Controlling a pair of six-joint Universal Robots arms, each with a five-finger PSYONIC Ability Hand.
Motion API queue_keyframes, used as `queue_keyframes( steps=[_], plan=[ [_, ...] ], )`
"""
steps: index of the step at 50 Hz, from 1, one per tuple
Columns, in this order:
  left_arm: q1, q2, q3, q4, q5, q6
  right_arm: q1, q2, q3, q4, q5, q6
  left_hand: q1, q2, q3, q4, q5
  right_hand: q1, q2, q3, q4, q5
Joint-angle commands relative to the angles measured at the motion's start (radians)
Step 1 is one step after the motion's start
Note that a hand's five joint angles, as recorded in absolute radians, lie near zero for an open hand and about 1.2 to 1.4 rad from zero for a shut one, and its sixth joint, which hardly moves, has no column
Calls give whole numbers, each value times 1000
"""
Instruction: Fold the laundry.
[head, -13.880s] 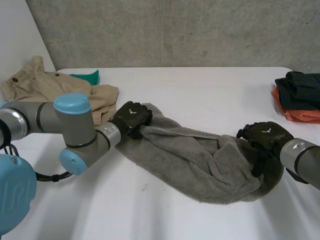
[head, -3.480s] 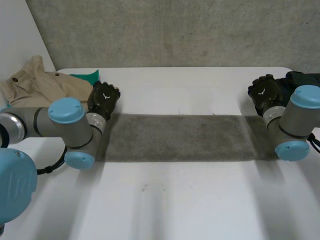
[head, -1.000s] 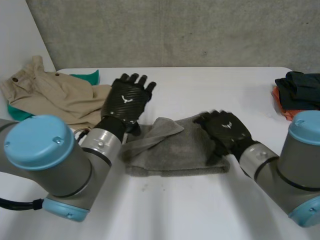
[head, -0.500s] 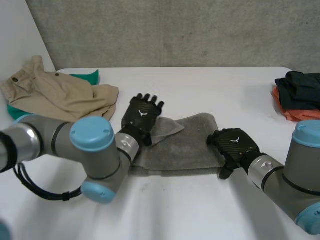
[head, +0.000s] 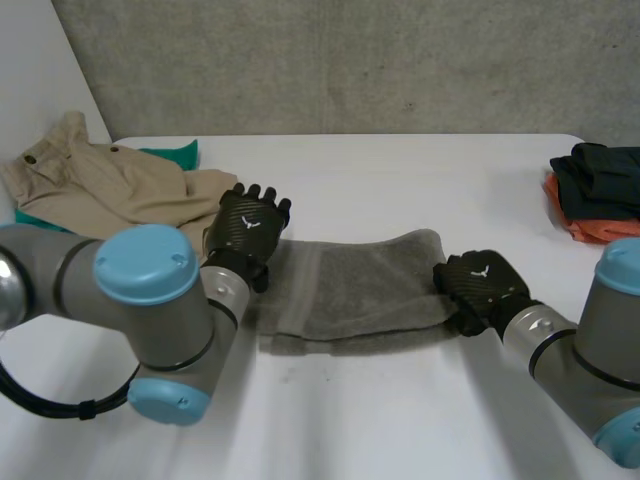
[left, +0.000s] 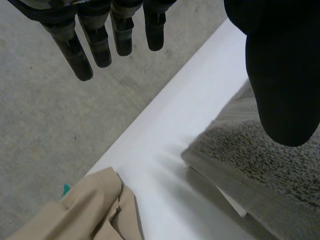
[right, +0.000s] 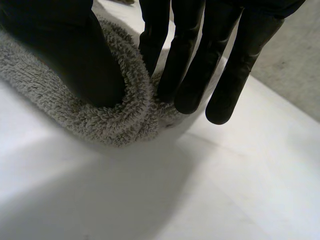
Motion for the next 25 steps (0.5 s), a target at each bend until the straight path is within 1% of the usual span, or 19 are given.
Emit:
queue_keyframes(
  steps=[1, 3, 4, 7, 9, 11, 12, 14, 15, 16, 19, 21, 22, 23, 24, 25],
  plan=[
    [2, 133, -115, 0, 2, -20, -33, -118, 7, 65, 60, -159, -23, -28, -35, -30, -47, 481, 241, 209, 210, 251],
    [5, 155, -136, 3, 2, -23, -52, -129, -2, 80, 71, -230, -23, -28, -35, -30, -47, 481, 241, 209, 210, 251],
    [7, 166, -145, 3, 4, -25, -53, -136, -14, 85, 80, -300, -23, -28, -35, -30, -47, 481, 241, 209, 210, 251],
    [13, 190, -165, 3, 11, -36, -50, -141, -48, 84, 80, -397, -23, -28, -35, -30, -47, 481, 241, 209, 210, 251],
    [19, 197, -172, 3, 16, -42, 15, -140, -94, 84, 82, -460, -23, -28, -35, -30, -47, 481, 241, 209, 210, 251],
    [22, 198, -172, 3, 15, -42, 103, -132, -131, 76, 74, -479, -23, -28, -35, -30, -47, 481, 241, 209, 210, 251],
    [27, 198, -172, 3, 15, -42, 188, -124, -171, 64, 68, -486, -23, -28, -35, -30, -47, 481, 241, 209, 210, 251],
    [31, 200, -170, 6, 15, -42, 270, -98, -200, 42, 61, -488, -23, -28, -35, -30, -47, 481, 241, 209, 210, 251],
    [33, 200, -168, 6, 13, -42, 305, -74, -212, 28, 54, -489, -23, -28, -35, -30, -47, 481, 241, 209, 210, 251],
    [36, 200, -168, 6, 13, -42, 368, -22, -234, 3, 36, -494, -23, -28, -35, -30, -47, 481, 241, 209, 210, 251],
    [48, 201, -165, 9, 10, -42, 443, 52, -254, -25, 19, -495, -23, -28, -35, -30, -47, 481, 241, 209, 210, 251],
    [51, 201, -161, 9, 7, -42, 497, 113, -271, -35, 28, -497, -23, -28, -35, -30, -47, 459, 218, 187, 188, 229],
    [51, 201, -159, 9, 5, -43, 506, 129, -280, -36, 33, -494, -23, -28, -35, -30, -47, 232, -8, -40, -39, 2],
    [53, 201, -158, 9, 5, -43, 519, 150, -300, -33, 59, -485, -23, -28, -35, -30, -47, -401, -641, -673, -672, -631],
    [53, 201, -156, 9, 5, -48, 520, 155, -306, -30, 79, -474, -23, -28, -35, -30, -47, -692, -933, -964, -963, -922],
    [53, 201, -155, 9, 5, -51, 520, 155, -307, -28, 106, -466, -23, -28, -35, -30, -47, -741, -981, -1013, -1012, -971]
  ],
)
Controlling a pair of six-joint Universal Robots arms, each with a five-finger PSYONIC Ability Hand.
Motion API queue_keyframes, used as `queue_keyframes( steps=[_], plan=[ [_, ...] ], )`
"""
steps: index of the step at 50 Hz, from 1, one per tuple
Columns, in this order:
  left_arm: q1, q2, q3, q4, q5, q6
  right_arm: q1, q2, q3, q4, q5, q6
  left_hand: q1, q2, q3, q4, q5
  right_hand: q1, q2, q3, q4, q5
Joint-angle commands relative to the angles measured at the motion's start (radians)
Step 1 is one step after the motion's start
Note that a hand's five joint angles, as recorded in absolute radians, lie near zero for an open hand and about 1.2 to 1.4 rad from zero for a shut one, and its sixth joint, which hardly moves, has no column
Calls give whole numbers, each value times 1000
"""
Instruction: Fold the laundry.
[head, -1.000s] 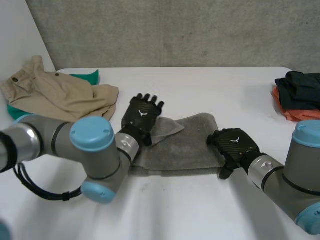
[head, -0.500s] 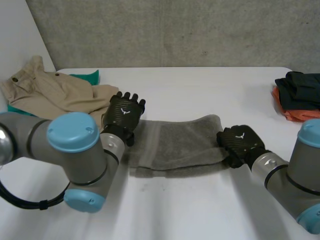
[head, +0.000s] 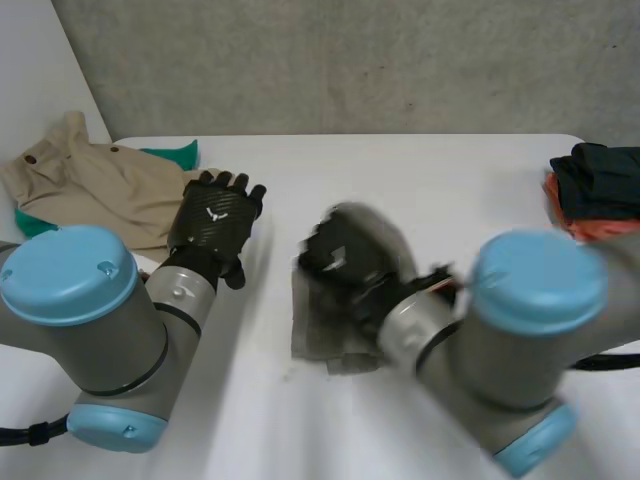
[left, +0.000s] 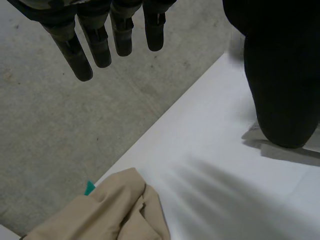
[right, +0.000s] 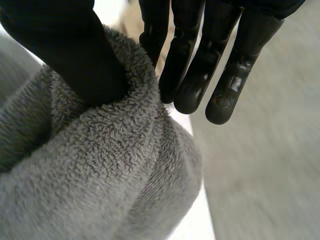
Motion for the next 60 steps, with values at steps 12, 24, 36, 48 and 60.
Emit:
queue_keyframes(
  steps=[12, 24, 36, 48, 60],
  plan=[
    [-40, -3, 103, -13, 5, -178, -131, -194, 82, 15, 174, 791, -17, -22, -29, -24, -41, -757, -987, -1005, -1010, -988],
    [-144, -148, 248, -172, 85, -324, -283, -80, -51, 306, 44, 873, 1, -5, -11, -6, -23, -757, -987, -1005, -1010, -988],
    [-147, -282, 281, -344, -14, -255, -278, 239, -243, 412, 27, 831, -2, -8, -14, -9, -26, -757, -987, -1005, -1010, -988],
    [-155, -258, 282, -353, 7, -199, -264, 178, -231, 406, 61, 690, -8, -13, -20, -15, -32, -757, -987, -1005, -1010, -988],
    [-78, 23, 285, -356, 294, -205, -229, -105, 14, 191, 53, 666, 15, 10, 3, 8, -9, -757, -987, -1005, -1010, -988]
  ],
)
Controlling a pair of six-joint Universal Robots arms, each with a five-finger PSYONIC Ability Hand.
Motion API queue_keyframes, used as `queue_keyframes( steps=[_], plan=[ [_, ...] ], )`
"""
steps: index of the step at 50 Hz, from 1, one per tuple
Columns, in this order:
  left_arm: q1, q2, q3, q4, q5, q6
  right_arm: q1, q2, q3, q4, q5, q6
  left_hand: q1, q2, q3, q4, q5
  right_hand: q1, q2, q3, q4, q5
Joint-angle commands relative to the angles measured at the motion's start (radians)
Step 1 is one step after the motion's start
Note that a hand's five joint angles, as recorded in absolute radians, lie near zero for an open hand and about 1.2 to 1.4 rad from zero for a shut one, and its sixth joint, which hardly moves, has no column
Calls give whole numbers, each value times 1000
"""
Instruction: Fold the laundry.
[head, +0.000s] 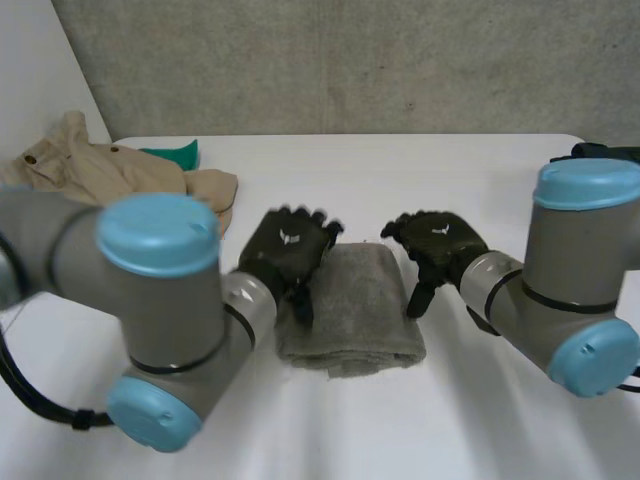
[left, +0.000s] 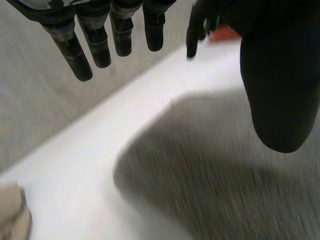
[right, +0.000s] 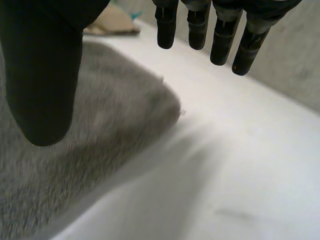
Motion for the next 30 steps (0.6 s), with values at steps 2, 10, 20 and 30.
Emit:
queue_keyframes(
  steps=[2, 10, 20, 30],
  plan=[
    [82, 198, -7, -27, 278, -8, 63, -187, 247, -221, -13, -38, 15, 10, 3, 8, -9, -23, -43, -38, -59, -58],
    [136, 234, -10, -150, 525, -10, 166, -124, 436, -451, -5, -193, 12, 7, 0, 5, -12, -23, -43, -38, -59, -58],
    [147, 232, -13, -158, 547, -10, 194, 34, 386, -535, 17, -269, 9, 4, -3, 3, -15, -23, -43, -38, -59, -58],
    [148, 231, -15, -156, 547, -11, 195, 85, 320, -586, 55, -269, 9, 4, -3, 3, -15, 54, 34, 39, 19, 19]
  ],
)
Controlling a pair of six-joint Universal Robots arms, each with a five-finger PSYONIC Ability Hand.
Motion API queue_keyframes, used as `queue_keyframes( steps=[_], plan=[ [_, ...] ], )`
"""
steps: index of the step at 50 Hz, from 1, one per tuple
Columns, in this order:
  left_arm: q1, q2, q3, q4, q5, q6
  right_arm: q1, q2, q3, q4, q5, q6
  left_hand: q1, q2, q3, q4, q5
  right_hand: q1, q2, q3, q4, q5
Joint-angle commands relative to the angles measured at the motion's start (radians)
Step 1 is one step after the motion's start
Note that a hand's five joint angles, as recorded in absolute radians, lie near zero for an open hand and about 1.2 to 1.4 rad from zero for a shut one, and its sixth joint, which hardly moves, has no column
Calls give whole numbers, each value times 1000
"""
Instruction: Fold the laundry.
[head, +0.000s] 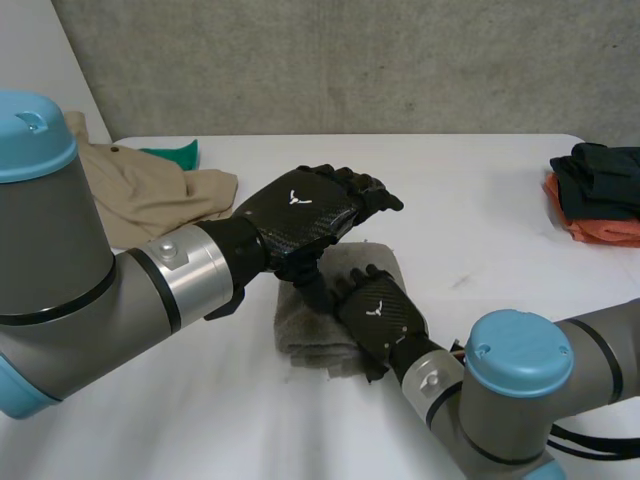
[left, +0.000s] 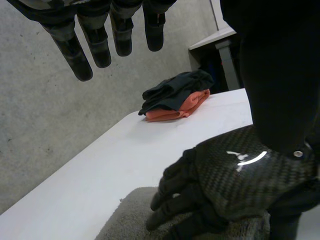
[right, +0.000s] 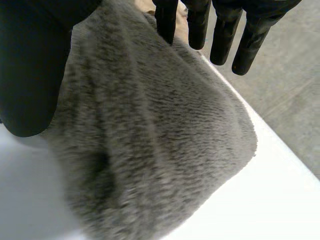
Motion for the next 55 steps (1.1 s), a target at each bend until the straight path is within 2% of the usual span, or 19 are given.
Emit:
queue_keyframes(
  steps=[1, 8, 11, 18, 23, 24, 25, 26, 33, 36, 38, 42, 47, 52, 55],
  plan=[
    [0, -1, 0, 3, -4, -2, -1, 46, -63, -27, 17, 5, 9, 4, -3, 3, -15, 78, 58, 63, 42, 43],
    [-1, -1, -4, 3, -5, -2, -1, 100, -124, -22, 17, 10, 9, 4, -3, 3, -15, 409, 389, 394, 374, 374],
    [-1, -1, -4, 3, -4, -1, -3, 102, -144, -30, 14, 21, 9, 4, -3, 3, -15, 664, 645, 649, 629, 630],
    [-1, -1, -4, 3, -4, -2, -3, 112, -203, -27, 15, 34, 9, 4, -3, 3, -15, 847, 827, 832, 811, 812],
    [0, 0, -4, 1, -4, -2, -4, 121, -232, -25, 14, 51, 9, 4, -3, 3, -15, 812, 793, 797, 777, 778],
    [0, -1, -4, 1, -4, -1, -4, 123, -236, -24, 15, 53, 9, 4, -3, 3, -15, 722, 702, 707, 686, 687],
    [0, -1, -4, 1, -5, -2, -4, 125, -244, -16, 17, 54, 9, 4, -3, 3, -15, 512, 492, 496, 476, 477],
    [0, 1, -2, 1, -5, -2, -4, 126, -247, -15, 18, 54, 9, 4, -3, 3, -15, 449, 429, 433, 413, 414],
    [0, 1, -4, 3, -4, -2, -10, 138, -252, 5, 14, 51, 9, 4, -3, 3, -15, 380, 360, 365, 345, 345],
    [0, 1, -4, 1, -5, -2, -10, 141, -252, 4, 8, 53, 9, 4, -3, 3, -15, 515, 495, 500, 479, 480],
    [0, 1, -4, 1, -5, -2, -10, 141, -252, -8, 6, 53, 9, 4, -3, 3, -15, 798, 779, 783, 763, 764],
    [-1, 1, -4, 1, -5, -2, -12, 143, -259, -11, -12, 51, 9, 4, -3, 3, -15, 1197, 1177, 1182, 1162, 1162],
    [0, 1, -4, 1, -5, -2, -26, 141, -273, -11, -34, 50, 9, 4, -3, 3, -15, 1198, 1179, 1183, 1163, 1164],
    [3, 4, -2, 1, -5, -2, -110, 129, -302, -11, -40, 42, 12, 7, 0, 5, -12, 1198, 1179, 1183, 1163, 1164],
    [12, 16, -2, 1, -5, -2, -156, 131, -353, -10, -75, 33, 12, 7, 0, 5, -12, 1198, 1179, 1183, 1163, 1164]
  ],
)
